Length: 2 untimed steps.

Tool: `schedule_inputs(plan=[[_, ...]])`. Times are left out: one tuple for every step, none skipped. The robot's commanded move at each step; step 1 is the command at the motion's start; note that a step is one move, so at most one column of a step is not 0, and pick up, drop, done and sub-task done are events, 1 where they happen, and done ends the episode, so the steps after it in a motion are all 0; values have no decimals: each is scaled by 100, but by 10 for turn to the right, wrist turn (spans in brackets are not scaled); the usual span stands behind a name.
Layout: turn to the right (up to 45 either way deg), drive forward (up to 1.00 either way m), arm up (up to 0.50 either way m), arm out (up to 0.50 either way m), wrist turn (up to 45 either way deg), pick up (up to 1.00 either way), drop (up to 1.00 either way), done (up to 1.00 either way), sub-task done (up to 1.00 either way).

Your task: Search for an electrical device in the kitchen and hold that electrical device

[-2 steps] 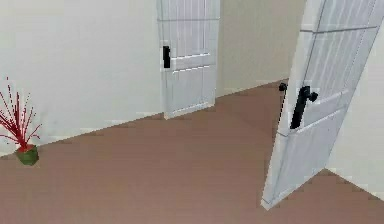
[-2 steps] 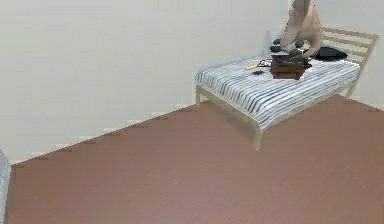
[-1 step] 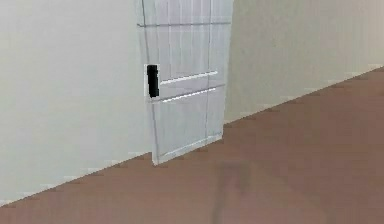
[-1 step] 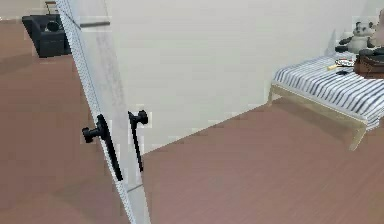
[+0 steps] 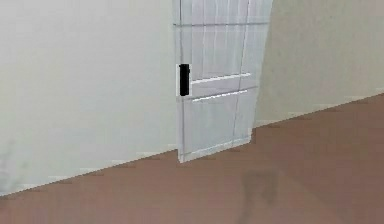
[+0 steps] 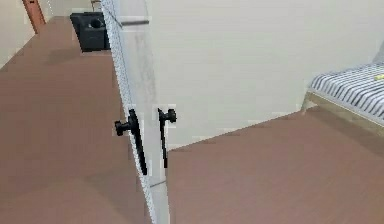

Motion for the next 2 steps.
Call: schedule_inputs(plan=[[0, 20, 0, 0, 0, 0, 0, 0, 0], [420, 0, 0, 0, 0, 0, 0, 0, 0]])
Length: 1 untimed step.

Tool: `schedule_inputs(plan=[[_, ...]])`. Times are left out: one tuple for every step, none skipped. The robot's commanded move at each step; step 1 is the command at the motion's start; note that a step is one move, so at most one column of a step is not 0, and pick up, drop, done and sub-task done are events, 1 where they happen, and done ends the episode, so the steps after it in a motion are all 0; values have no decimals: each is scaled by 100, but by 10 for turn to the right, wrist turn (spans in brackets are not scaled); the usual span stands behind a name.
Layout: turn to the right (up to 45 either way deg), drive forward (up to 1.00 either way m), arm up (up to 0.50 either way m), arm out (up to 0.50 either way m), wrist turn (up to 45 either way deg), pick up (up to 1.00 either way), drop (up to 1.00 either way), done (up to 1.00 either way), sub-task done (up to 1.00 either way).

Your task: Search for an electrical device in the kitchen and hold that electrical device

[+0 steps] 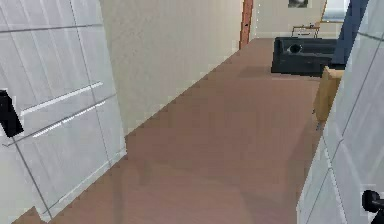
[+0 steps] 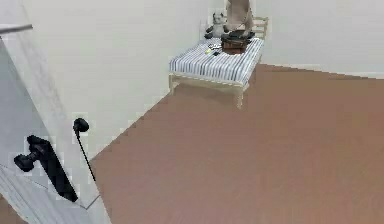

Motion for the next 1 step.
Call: schedule_inputs(plan=[[0, 90, 0, 0, 0, 0, 0, 0, 0]])
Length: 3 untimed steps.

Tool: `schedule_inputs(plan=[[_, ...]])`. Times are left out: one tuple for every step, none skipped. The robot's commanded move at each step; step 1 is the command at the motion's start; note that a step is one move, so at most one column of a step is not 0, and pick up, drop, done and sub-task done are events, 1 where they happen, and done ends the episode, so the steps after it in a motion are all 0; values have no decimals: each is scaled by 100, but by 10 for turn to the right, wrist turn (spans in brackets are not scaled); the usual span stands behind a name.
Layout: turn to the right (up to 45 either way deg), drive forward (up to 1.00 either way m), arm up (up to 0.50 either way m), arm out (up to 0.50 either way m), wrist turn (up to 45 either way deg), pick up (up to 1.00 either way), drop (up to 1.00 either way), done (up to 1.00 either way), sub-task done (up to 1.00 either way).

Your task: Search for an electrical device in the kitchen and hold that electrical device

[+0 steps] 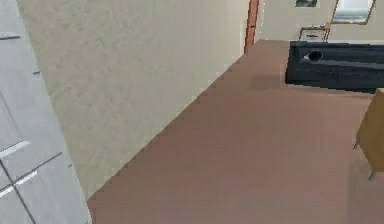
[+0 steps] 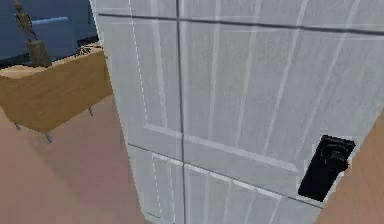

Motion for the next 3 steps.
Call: schedule_inputs(plan=[[150, 0, 0, 0, 0, 0, 0, 0, 0], [0, 100, 0, 0, 0, 0, 0, 0, 0], [0, 100, 0, 0, 0, 0, 0, 0, 0]])
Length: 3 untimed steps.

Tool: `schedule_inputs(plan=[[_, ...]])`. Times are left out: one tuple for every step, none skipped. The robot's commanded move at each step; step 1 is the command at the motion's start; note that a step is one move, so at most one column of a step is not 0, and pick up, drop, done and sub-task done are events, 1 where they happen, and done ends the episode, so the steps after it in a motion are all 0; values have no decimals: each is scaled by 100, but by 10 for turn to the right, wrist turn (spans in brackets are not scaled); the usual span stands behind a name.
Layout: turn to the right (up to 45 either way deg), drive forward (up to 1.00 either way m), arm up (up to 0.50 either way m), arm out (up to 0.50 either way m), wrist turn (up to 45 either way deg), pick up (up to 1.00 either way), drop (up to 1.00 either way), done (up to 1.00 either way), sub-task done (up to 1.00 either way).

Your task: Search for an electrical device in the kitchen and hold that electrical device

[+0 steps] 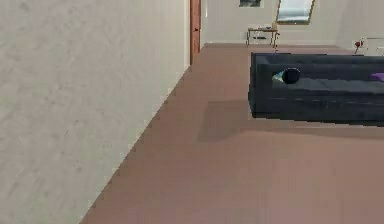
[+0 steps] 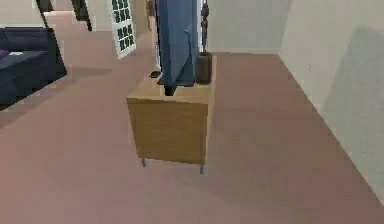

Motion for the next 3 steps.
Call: schedule_inputs(plan=[[0, 100, 0, 0, 0, 0, 0, 0, 0], [0, 100, 0, 0, 0, 0, 0, 0, 0], [60, 0, 0, 0, 0, 0, 0, 0, 0]])
